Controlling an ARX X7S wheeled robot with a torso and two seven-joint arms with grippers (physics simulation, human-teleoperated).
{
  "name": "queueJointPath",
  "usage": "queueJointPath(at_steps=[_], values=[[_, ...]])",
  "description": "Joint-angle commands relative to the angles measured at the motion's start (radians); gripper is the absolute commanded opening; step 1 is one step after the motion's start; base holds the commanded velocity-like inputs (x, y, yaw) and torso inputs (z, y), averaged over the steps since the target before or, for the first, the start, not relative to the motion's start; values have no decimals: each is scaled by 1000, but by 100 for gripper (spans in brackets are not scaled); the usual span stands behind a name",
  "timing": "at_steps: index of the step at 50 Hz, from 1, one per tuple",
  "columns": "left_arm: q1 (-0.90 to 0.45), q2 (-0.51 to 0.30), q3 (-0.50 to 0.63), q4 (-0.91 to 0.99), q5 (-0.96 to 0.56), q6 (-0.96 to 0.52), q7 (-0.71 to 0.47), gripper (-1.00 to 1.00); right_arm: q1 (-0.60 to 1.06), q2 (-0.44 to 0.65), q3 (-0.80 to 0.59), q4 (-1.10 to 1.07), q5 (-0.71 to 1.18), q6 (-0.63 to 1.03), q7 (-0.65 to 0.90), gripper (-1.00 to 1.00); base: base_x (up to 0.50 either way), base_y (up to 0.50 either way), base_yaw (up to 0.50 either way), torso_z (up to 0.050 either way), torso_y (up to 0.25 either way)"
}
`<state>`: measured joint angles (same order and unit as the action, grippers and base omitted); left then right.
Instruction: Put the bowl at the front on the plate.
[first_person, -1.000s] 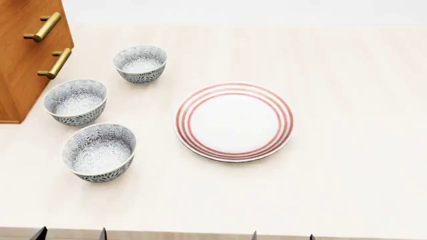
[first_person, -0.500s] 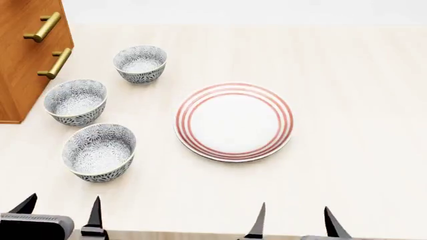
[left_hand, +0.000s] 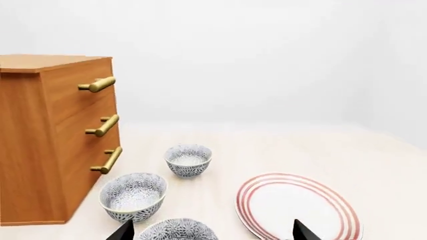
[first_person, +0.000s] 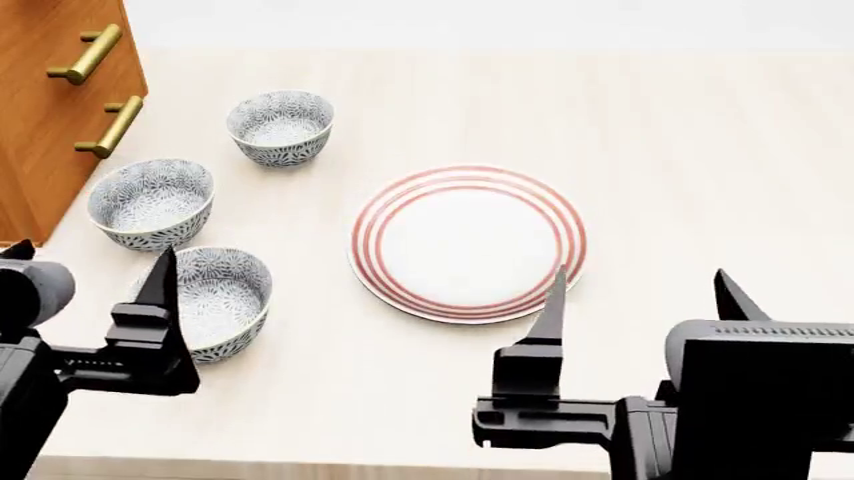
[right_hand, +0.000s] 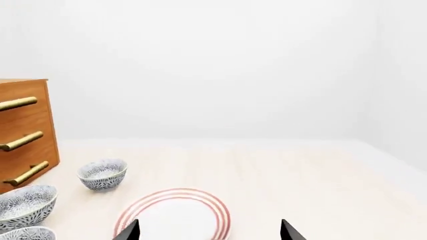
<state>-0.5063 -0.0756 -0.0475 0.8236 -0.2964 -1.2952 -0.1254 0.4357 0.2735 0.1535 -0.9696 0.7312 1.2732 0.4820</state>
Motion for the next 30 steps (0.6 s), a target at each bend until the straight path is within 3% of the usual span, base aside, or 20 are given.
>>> queueJointPath(at_steps=[1,3,7,10,15,17,30], values=[[-196,26,-74,91,-79,-246,1,100,309,64,143,0,579,288,377,100,0,0,0,0,0],[-243,18,-85,91,-130,-274,-32,100,370,93,120,56,710,287,498,100,0,0,0,0,0],[-333,-55,-135,2,-545,-275,-351,100,509,161,34,169,943,246,726,100,0,0,0,0,0],[-383,-75,-151,-61,-741,-273,-509,100,575,200,-21,215,1035,207,815,100,0,0,0,0,0],[-449,-96,-141,-120,-877,-269,-642,100,655,242,-87,264,1110,173,882,100,0,0,0,0,0],[-492,-100,-169,-194,-1062,-269,-776,100,689,247,-97,282,1125,161,880,100,0,0,0,0,0],[-731,-178,-47,-391,-1444,-205,-1125,100,867,265,-179,398,1128,154,843,100,0,0,0,0,0]])
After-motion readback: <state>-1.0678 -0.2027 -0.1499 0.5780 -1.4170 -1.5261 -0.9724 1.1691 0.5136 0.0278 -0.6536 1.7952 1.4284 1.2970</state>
